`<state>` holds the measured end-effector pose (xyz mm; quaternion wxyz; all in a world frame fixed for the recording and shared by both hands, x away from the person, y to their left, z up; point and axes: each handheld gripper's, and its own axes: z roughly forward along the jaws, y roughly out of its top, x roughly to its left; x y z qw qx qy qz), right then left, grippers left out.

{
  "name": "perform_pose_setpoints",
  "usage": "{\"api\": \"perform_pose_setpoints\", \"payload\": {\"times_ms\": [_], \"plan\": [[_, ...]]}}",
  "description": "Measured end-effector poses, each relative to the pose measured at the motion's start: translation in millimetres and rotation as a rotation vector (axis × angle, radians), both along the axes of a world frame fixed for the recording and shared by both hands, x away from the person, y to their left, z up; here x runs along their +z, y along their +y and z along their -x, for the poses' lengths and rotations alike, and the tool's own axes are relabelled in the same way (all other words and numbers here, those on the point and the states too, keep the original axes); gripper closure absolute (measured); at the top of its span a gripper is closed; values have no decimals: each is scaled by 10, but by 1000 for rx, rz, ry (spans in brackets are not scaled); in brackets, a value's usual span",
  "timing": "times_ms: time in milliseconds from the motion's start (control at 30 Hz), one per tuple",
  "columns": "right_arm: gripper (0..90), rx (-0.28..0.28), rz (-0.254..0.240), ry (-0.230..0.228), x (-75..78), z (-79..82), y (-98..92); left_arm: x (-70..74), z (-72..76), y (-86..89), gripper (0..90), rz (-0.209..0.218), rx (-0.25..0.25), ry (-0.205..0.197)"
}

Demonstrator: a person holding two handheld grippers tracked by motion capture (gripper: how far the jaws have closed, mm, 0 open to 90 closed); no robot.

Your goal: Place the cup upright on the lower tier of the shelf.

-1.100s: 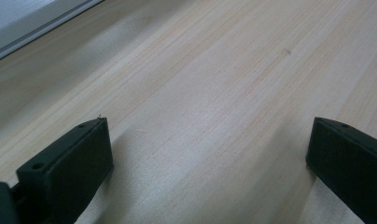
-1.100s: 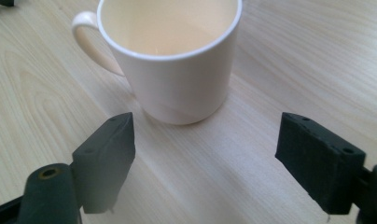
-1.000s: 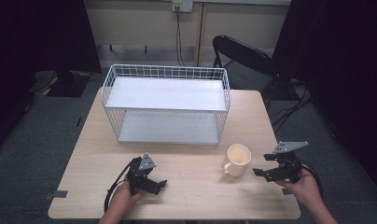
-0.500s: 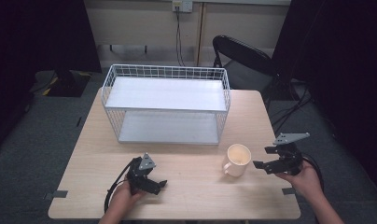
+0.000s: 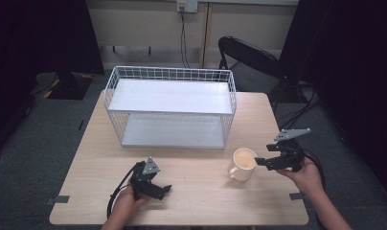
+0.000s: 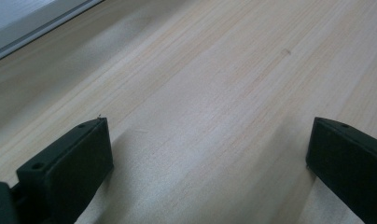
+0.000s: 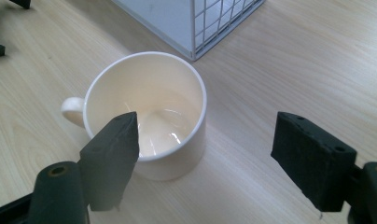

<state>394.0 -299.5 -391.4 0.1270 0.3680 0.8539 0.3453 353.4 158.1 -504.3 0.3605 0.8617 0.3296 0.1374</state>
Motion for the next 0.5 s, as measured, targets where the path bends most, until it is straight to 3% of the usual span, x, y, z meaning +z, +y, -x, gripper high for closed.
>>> {"api": "perform_pose_setpoints", "payload": {"times_ms": [167, 267, 500], "plan": [[232, -18, 5, 2, -19, -54, 29, 0, 0, 0, 0, 0, 0, 0], [261, -30, -13, 18, -48, -111, 54, 0, 0, 0, 0, 0, 0, 0], [364, -23, 1, 33, -123, -158, 134, 0, 0, 0, 0, 0, 0, 0]]}}
